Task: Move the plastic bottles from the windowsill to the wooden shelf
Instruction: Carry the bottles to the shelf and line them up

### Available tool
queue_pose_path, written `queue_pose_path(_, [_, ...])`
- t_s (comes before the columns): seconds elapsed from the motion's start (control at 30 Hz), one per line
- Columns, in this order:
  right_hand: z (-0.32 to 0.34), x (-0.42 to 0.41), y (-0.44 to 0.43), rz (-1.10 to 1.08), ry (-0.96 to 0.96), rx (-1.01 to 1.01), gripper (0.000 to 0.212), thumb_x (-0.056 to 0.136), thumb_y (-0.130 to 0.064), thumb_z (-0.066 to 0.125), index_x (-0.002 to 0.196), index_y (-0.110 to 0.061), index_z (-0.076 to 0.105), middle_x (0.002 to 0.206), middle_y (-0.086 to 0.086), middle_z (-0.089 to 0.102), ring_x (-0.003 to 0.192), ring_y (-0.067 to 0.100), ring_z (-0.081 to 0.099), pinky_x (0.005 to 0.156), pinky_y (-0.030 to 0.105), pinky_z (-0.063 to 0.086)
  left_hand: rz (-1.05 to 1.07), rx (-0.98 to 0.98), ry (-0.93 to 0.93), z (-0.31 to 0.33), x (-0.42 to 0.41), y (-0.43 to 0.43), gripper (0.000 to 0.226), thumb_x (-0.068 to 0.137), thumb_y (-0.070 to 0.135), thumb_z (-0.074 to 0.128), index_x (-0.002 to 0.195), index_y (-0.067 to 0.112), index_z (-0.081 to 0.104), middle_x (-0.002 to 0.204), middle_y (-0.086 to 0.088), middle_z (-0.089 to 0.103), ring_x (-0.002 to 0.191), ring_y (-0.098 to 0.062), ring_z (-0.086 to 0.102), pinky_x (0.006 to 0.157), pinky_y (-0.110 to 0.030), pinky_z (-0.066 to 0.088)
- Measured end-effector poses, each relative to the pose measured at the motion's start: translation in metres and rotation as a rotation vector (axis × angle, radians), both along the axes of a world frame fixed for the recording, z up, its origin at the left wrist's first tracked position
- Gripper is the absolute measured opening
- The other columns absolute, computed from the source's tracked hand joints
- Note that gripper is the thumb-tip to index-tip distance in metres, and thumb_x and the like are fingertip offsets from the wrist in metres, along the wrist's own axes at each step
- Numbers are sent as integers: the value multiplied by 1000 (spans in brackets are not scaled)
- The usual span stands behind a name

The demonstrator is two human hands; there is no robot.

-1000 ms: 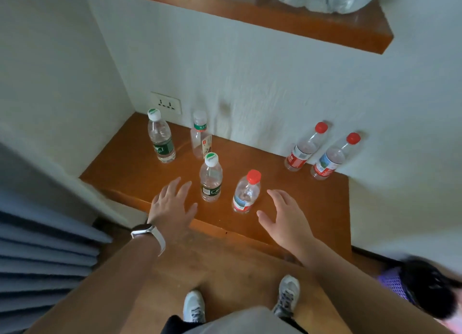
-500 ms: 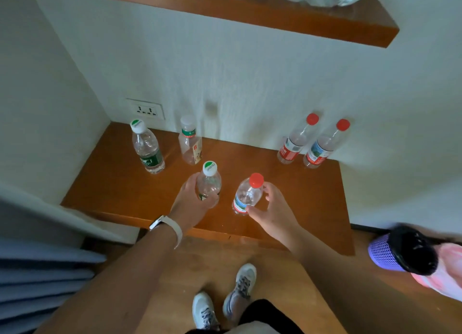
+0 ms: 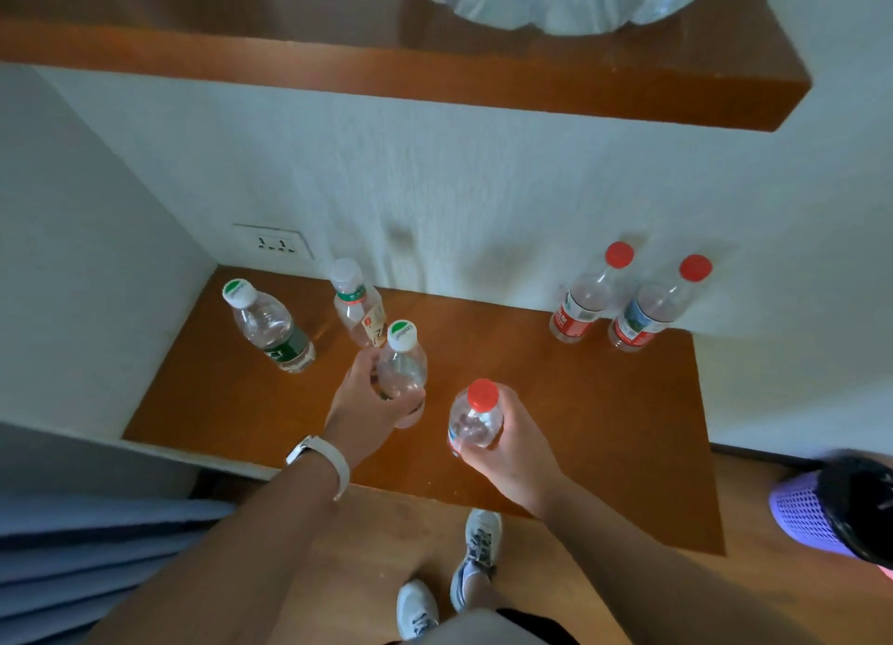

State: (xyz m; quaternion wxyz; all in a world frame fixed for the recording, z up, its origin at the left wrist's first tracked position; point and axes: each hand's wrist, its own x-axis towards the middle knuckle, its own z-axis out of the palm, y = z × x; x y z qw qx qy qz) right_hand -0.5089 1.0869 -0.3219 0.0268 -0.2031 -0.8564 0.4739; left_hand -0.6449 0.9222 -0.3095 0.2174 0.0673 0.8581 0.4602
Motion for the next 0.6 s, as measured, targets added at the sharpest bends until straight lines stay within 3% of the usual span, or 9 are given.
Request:
queue_pose_path(0.13, [5,-8,15,-28,3,-31,54,73,-38,82,112,-36,45,98,-20,59,89,0,62,74,11,51,1,13,7,7,-5,19,61,80,37,81,125,40,40,120,15,57,111,-10,56,84,-24,48])
queue_pose_path(0.3, [8,-13,47,-62,5,-30,45,75,-36,81,101,-43,44,95,-19,60,86,1,62,74,16,53,3,49,30,11,-9,45,51,83,35,79,122,37,46,115,14,60,109,-10,59,84,-25,51])
queue_pose_path(0.4, [13,-18,68,-73,-12,-5,47,75,-37,81,105,-39,44,93,-19,59,82,2,62,68,10,48,-24,46,32,13,-16,58,52,83,37,78,125,38,46,117,14,60,111,-12,59,92,-36,55])
queue_pose_path(0.6, [22,-44,96,-138,15,5,41,75,-32,79,105,-30,51,93,-15,61,83,1,60,70,15,46,-108,10,72,10,-46,82,60,76,45,80,126,36,49,117,15,62,109,-10,60,88,-36,57])
